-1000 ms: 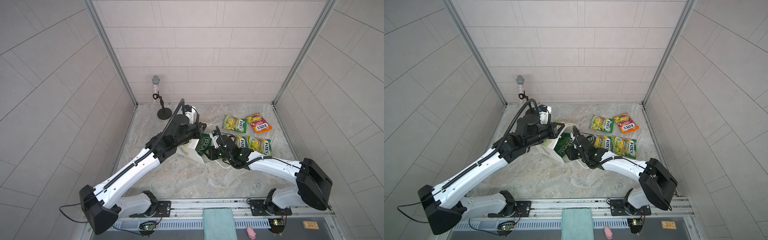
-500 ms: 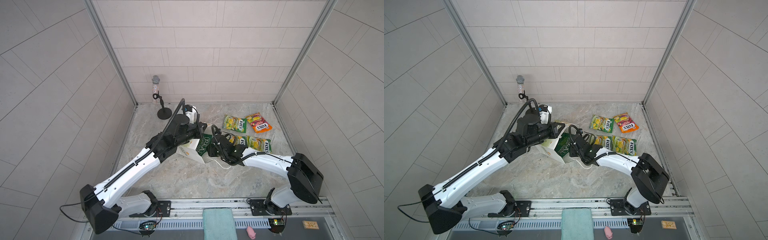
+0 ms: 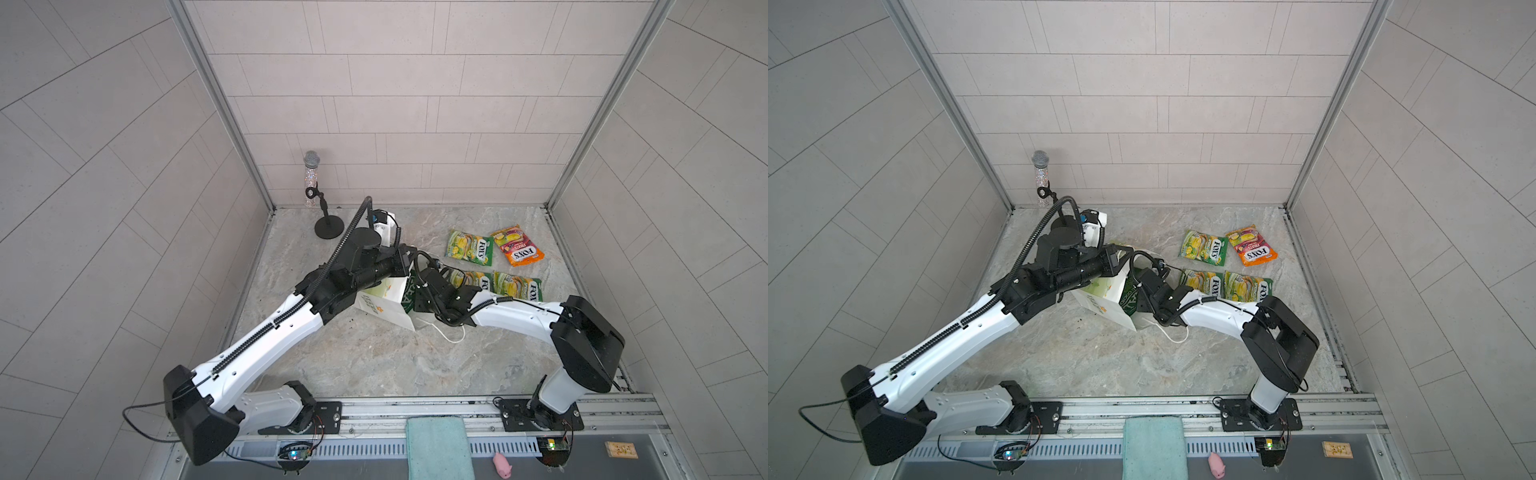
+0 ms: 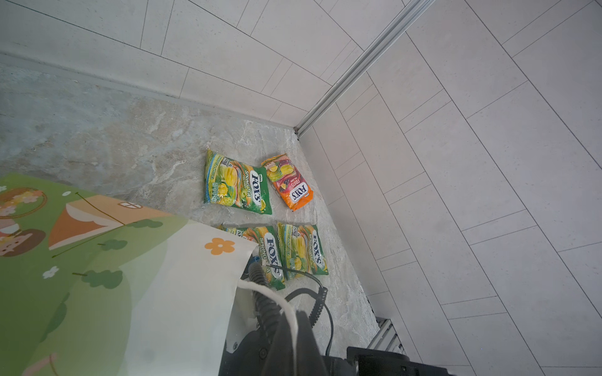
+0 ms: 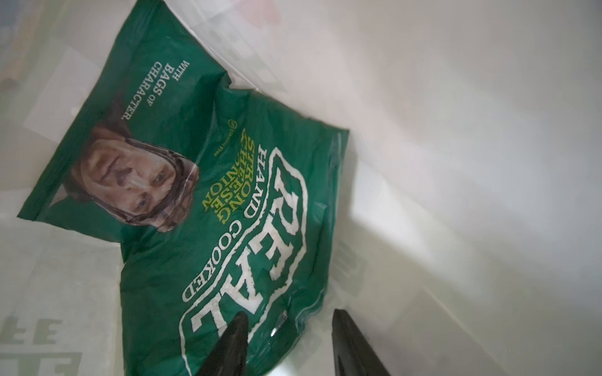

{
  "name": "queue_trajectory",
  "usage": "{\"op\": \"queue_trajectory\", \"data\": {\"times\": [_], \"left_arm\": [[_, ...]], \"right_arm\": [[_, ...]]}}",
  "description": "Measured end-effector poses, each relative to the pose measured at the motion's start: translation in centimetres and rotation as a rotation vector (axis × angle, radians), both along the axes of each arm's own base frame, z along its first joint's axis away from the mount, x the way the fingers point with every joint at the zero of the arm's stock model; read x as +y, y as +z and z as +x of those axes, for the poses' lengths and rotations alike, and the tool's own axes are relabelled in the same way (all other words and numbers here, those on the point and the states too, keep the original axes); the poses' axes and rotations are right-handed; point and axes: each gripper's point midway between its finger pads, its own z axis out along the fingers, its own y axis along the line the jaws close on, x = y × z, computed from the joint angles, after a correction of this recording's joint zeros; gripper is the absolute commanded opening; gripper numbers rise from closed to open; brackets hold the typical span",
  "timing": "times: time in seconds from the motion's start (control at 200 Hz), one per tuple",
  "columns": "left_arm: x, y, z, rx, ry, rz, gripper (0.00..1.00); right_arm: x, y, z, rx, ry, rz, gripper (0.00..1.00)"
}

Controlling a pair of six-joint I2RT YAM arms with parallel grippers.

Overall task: Take the snacks out of the paper bag
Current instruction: Pick up the snack from the paper bag.

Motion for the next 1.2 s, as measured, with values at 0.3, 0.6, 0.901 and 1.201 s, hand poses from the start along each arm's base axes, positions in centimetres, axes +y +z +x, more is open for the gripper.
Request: {"op": "queue_trajectory", "data": {"times": [0.3, 0.6, 0.901, 1.201], "left_arm": [[-0.5, -0.2, 0.0, 0.006, -0.017, -0.005, 0.00], [-0.6, -0.1, -0.1, 0.006, -0.028, -0.011, 0.00], [-0.4, -0.6, -0.1, 0.012, -0.024, 0.014, 0.00], [0.0, -0.9, 0.1, -0.004, -0.009, 0.045, 0.00]], "right_arm": [[1.2, -1.3, 0.8, 0.006, -0.025, 0.045, 0.42], [2.5, -0.9, 1.4, -0.007, -0.027, 0.122, 0.11], [2.0, -1.3, 0.7, -0.011, -0.015, 0.159, 0.00], [1.6, 4.7, -0.1, -0.114, 0.045, 0.253, 0.00]]}}
